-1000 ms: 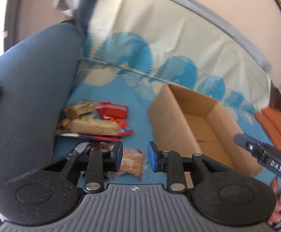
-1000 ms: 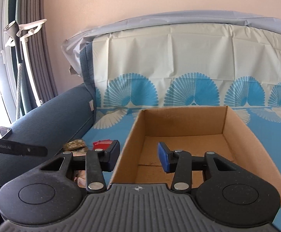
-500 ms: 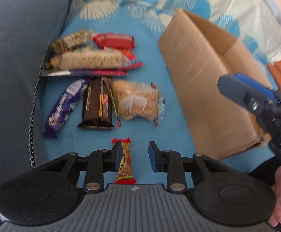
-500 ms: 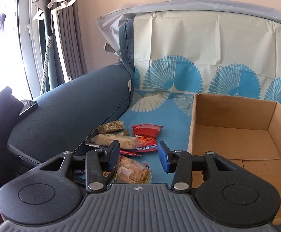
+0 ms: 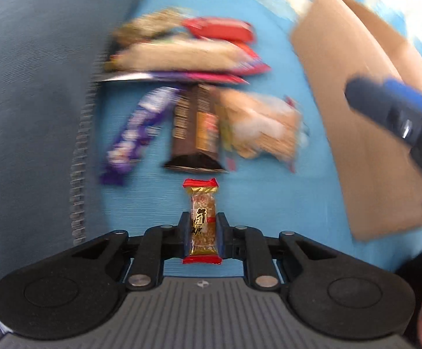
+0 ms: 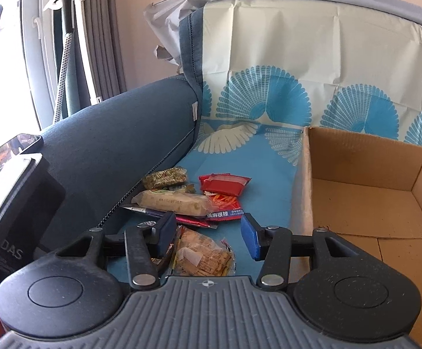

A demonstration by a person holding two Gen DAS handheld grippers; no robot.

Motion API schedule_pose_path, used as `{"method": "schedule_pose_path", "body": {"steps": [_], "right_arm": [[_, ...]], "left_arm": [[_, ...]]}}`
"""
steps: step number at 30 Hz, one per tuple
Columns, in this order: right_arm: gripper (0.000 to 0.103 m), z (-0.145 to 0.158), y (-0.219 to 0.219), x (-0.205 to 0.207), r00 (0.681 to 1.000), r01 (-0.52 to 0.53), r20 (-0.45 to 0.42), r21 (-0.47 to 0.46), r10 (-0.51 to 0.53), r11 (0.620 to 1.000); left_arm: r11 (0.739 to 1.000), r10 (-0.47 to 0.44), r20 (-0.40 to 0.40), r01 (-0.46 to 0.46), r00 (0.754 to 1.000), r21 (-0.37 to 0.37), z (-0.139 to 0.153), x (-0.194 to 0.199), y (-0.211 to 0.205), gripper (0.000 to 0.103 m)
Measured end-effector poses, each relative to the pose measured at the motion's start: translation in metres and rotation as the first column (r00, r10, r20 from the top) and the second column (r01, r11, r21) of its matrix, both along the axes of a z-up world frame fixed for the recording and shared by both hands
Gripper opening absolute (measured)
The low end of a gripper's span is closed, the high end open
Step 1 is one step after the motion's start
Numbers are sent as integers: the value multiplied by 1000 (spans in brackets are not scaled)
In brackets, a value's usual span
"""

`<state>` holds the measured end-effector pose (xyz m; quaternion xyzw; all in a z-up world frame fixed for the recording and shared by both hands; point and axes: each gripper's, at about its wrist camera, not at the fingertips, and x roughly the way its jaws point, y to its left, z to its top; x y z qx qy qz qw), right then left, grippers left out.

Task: Organize snacks
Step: 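Lower the left gripper onto the small red-and-gold snack and close, then grasp the clear biscuit bag with the right gripper while the left holds the red snack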

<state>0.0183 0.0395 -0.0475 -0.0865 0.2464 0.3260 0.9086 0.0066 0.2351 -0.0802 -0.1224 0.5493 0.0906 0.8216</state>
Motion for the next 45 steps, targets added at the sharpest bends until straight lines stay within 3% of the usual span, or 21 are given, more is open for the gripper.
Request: {"method": "schedule_pose_path", "body": {"steps": [3, 11, 15, 18, 25, 30, 34, 39, 45], "right_arm": [[61, -7, 15, 6, 1000, -24, 4, -44, 24, 999], [86, -53, 60, 37, 997, -38, -77, -226, 21, 973], [85, -77, 69, 53, 991, -29, -133, -285, -10, 958], [78, -90, 71, 59, 981, -43, -192, -300, -16, 953], [65, -79, 65, 39, 993, -70, -113, -284, 39, 956], [64, -58, 47, 23, 995, -68, -92, -236, 47, 969], [64, -51, 29, 6, 986, -91, -153, -200, 61, 976], [64, -53, 12, -33, 983, -134, -154, -202, 103, 970], [65, -69, 0, -56, 976, -173, -172, -240, 134, 955]], "left_arm": [[997, 79, 21, -78, 997, -29, 7, -10, 13, 18], [993, 101, 40, -99, 994, -59, 13, -11, 21, 19], [994, 88, 34, -86, 996, -66, 13, -12, 19, 19], [995, 75, 31, -73, 997, -71, 8, -6, 18, 19], [995, 61, 41, -58, 997, -83, 5, -3, 18, 19], [993, 60, 55, -54, 997, -102, 6, -5, 19, 19], [991, 66, 65, -58, 996, -119, 8, -8, 19, 19], [990, 76, 60, -68, 995, -124, 10, -10, 17, 19], [995, 26, 30, -23, 999, -92, 6, -5, 7, 19]]}}
